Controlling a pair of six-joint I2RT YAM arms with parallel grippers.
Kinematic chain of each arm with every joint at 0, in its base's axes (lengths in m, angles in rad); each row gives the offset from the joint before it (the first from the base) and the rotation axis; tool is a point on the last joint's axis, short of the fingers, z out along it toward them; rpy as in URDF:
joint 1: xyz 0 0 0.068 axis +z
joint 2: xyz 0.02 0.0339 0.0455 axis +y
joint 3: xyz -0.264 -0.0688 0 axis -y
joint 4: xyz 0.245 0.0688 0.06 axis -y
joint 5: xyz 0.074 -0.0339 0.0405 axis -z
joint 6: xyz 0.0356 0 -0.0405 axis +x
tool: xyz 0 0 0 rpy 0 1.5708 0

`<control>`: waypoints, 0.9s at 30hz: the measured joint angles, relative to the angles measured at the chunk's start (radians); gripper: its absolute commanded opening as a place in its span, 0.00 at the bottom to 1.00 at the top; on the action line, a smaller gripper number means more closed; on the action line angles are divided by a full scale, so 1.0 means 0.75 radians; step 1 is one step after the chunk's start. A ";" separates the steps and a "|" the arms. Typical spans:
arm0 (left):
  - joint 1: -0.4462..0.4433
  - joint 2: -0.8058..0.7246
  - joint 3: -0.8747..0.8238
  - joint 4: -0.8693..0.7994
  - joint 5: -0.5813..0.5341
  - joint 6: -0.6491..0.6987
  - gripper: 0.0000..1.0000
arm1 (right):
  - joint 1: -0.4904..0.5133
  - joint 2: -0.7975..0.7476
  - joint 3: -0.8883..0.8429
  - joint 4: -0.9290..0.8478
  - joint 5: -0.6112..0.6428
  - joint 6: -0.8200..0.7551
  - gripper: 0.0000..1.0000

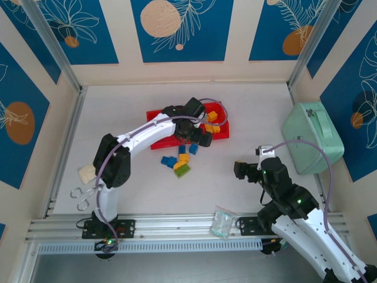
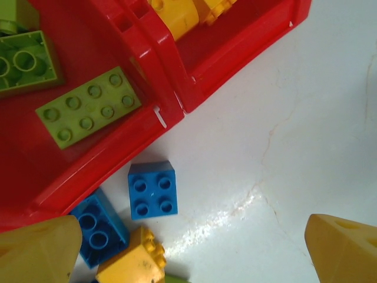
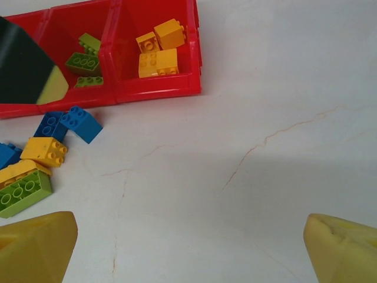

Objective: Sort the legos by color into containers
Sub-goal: Pick up the lego from the center of the table.

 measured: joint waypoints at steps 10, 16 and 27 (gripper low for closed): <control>-0.003 0.085 0.039 -0.047 0.010 -0.015 0.72 | 0.095 -0.001 0.000 -0.029 0.090 0.033 0.99; -0.008 0.099 0.039 -0.046 0.009 -0.026 0.67 | 0.120 -0.014 0.000 -0.031 0.117 0.038 0.99; -0.010 0.207 0.039 -0.078 -0.018 -0.027 0.69 | 0.121 -0.017 0.000 -0.030 0.128 0.038 0.99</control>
